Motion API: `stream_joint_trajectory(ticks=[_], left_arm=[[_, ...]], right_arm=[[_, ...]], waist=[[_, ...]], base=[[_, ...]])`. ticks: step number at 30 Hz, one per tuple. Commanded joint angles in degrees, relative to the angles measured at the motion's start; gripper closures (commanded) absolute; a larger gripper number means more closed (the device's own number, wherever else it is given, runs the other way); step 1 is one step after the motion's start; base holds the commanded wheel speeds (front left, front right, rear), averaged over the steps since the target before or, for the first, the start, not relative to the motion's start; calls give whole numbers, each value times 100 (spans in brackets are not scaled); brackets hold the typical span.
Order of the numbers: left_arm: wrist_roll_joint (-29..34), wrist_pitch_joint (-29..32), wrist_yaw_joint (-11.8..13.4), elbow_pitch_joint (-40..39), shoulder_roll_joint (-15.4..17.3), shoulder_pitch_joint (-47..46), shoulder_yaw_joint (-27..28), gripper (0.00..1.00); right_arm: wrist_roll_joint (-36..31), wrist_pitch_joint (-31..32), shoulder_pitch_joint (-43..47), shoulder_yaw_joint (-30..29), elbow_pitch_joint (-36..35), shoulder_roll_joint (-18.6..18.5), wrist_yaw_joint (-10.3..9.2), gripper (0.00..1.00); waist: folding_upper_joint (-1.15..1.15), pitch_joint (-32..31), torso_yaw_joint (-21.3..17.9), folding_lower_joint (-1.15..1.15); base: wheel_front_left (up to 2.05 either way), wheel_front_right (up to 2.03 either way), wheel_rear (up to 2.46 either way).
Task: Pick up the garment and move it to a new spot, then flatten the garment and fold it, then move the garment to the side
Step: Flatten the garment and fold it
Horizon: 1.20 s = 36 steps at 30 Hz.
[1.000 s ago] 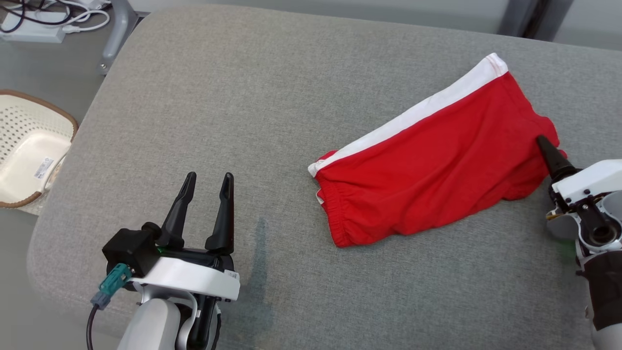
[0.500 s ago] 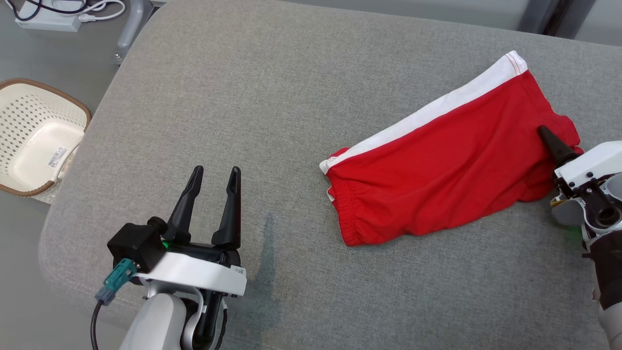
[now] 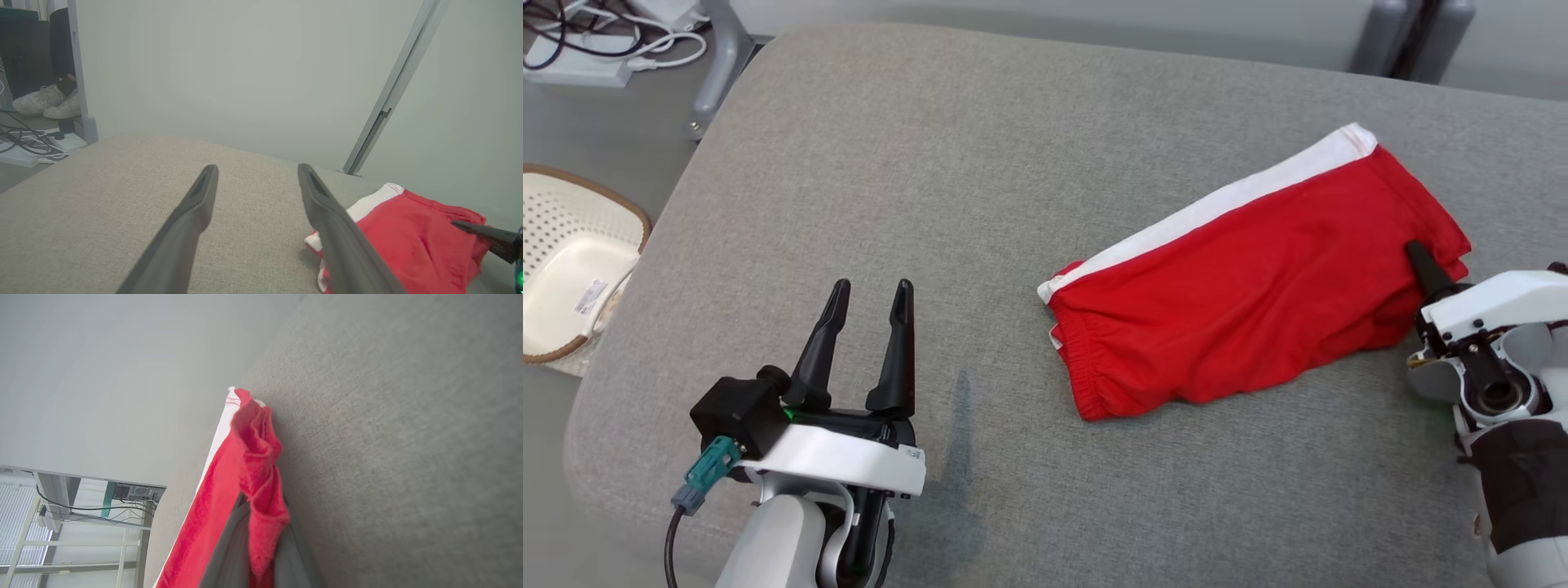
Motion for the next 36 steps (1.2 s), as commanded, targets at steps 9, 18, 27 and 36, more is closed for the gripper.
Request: stream_joint_trajectory(ticks=[9,18,27,36], left_arm=[[81,-17,-53,65,25,134,184,0],[41,-17,-90,123,25,266,257,0],[-41,-17,-77,191,25,296,302,0],[5,-17,-99,188,25,370,290,0]], right_arm=[[461,-514,721,-142,-163,161,-8,100],[764,-1238,1093,-485,-105,368,-7,100],[1076,-1346,1694,-525,-74,462,-12,100],[1493,-1525,1531,-88,-535,469,-2,100]], waist=[[0,-350,-486,0],[0,-590,-709,0],[0,-795,-890,0],[0,-856,-939,0]], base=[[0,0,0],[0,0,0],[0,0,0],[0,0,0]])
